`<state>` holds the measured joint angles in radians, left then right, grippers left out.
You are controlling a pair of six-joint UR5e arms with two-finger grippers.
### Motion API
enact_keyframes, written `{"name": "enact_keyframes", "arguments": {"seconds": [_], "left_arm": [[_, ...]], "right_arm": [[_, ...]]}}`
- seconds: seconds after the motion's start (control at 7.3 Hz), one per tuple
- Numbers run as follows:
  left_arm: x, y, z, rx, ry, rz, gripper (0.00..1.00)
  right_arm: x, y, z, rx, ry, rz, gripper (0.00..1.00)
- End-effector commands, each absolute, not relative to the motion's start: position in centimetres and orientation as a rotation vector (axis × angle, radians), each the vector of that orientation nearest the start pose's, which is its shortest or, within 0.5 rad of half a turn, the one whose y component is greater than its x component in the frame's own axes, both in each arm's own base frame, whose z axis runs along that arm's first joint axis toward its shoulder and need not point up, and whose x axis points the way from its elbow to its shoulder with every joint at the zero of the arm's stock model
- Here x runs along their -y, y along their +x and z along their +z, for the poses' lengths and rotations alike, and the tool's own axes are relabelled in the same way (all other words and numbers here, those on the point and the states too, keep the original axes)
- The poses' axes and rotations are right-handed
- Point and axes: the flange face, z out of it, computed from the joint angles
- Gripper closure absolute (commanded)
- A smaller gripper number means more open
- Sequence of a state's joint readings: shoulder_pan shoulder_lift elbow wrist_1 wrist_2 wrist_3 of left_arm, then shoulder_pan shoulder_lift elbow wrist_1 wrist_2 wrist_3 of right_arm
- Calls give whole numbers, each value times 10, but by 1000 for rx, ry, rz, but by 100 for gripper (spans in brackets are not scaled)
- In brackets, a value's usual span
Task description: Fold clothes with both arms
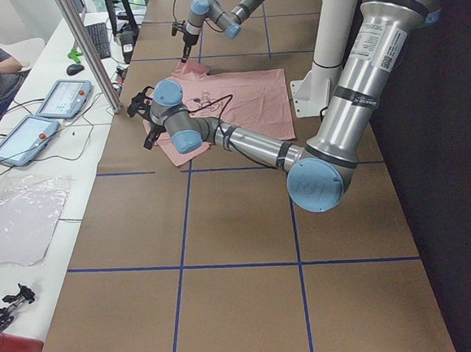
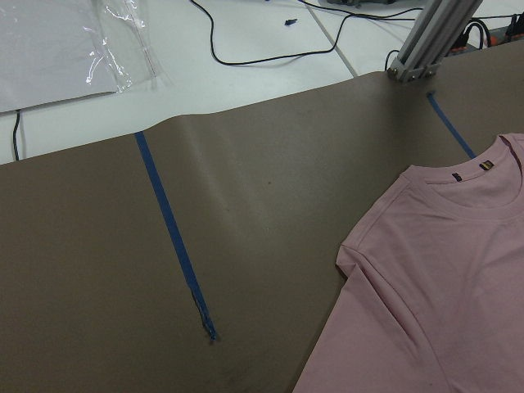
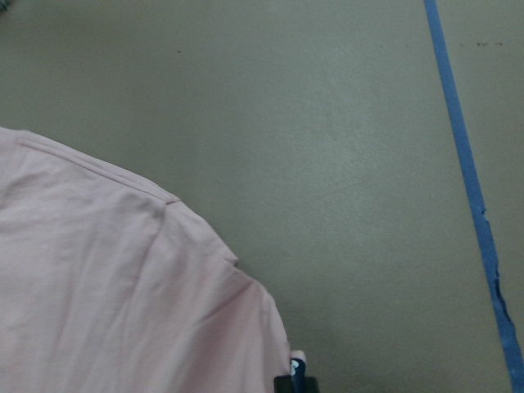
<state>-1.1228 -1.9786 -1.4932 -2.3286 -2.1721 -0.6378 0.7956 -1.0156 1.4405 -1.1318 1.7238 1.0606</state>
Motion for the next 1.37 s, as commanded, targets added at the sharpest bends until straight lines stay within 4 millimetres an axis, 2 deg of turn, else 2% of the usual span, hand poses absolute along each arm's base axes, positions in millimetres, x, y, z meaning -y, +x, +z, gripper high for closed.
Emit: {"name": "enact_keyframes", "arguments": {"seconds": [0.0,0.14,0.27,0.41,0.55,0.68,0.82,0.96,1.1,1.23], "left_arm": [[627,216,377,-1001,618,159,0],[627,216,377,-1002,618,158,0],[627,216,377,-1002,618,158,0],[626,217,378,-1001,615,159,0],[626,217,378,-1003,614,158,0],[626,217,379,-1001,613,157,0],[626,216,380,-1001,612,157,0],[627,217,380,-998,608,153,0],[630,215,381,-968,630,128,0],[631,222,384,-958,629,122,0]], "right_arm": [[589,-464,260,734,400,289,100],[583,-504,242,719,404,326,100],[588,-543,235,677,417,353,100],[595,-564,237,636,428,368,100],[598,-570,242,621,427,368,100],[598,-570,240,624,429,368,86],[598,-571,235,628,431,368,10],[601,-573,209,655,432,372,3],[605,-572,189,682,418,368,2],[616,-557,183,700,333,333,1]]}}
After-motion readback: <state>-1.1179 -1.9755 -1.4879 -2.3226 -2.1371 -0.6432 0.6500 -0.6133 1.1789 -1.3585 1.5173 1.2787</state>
